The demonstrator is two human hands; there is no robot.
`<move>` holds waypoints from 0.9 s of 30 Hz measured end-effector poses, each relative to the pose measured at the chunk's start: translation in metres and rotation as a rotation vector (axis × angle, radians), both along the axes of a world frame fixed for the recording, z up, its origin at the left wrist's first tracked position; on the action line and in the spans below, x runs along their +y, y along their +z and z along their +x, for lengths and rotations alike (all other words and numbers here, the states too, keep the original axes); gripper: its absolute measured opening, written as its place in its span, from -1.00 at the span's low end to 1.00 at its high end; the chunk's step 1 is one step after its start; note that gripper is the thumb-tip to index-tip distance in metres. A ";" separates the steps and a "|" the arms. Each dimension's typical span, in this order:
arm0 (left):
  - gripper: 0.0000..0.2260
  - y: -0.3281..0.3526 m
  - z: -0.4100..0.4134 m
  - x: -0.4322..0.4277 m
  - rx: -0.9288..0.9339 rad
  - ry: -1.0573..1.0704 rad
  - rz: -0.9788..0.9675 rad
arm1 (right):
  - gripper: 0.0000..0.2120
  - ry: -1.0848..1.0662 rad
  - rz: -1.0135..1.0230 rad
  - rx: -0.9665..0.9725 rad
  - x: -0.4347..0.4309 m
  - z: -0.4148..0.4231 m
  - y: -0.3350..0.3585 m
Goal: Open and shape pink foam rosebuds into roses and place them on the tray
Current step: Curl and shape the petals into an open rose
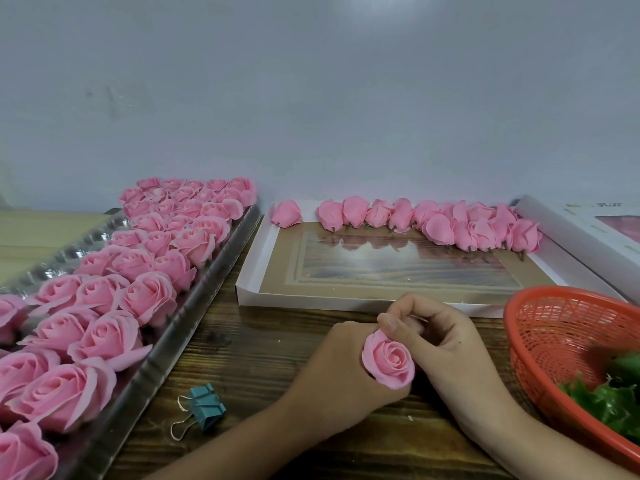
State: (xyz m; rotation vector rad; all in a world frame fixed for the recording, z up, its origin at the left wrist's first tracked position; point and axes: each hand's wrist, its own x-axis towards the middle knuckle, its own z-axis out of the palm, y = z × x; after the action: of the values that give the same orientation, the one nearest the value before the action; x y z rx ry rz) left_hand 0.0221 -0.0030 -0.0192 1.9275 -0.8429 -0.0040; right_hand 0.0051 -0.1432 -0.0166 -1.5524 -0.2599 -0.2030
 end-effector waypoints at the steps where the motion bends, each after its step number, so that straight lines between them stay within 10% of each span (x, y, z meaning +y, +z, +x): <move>1: -0.82 -0.001 0.000 0.000 0.002 -0.005 0.002 | -0.80 -0.006 -0.004 -0.012 0.000 0.000 0.000; 23: -0.65 -0.003 0.010 0.000 0.068 0.167 -0.111 | -0.94 -0.106 -0.512 -0.522 0.003 -0.009 0.008; 27: -0.91 -0.001 0.006 0.001 -0.016 0.153 -0.086 | -0.89 -0.078 -0.561 -0.534 0.002 -0.008 0.008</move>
State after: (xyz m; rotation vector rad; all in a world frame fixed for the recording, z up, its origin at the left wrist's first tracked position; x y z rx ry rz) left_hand 0.0278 -0.0019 -0.0203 1.9080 -0.6939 0.1378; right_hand -0.0032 -0.1410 -0.0087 -2.0458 -0.7224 -0.6520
